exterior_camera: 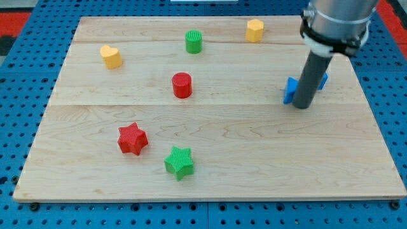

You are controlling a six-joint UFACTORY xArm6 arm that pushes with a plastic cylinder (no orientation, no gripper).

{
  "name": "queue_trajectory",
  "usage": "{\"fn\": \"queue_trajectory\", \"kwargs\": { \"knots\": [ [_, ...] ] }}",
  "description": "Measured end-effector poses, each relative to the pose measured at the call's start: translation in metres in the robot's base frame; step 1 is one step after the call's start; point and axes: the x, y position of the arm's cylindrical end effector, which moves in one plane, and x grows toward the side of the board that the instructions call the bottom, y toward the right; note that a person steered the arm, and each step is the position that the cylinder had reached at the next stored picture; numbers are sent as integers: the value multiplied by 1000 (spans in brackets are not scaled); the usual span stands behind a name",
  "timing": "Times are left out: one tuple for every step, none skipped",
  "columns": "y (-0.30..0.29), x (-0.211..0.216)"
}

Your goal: Push the blue cube into the blue triangle

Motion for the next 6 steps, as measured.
{"fn": "queue_trajectory", "kwargs": {
  "knots": [
    [3, 56],
    [77, 23],
    [88, -51],
    [54, -84],
    [35, -71],
    [87, -64]
  ]
}}
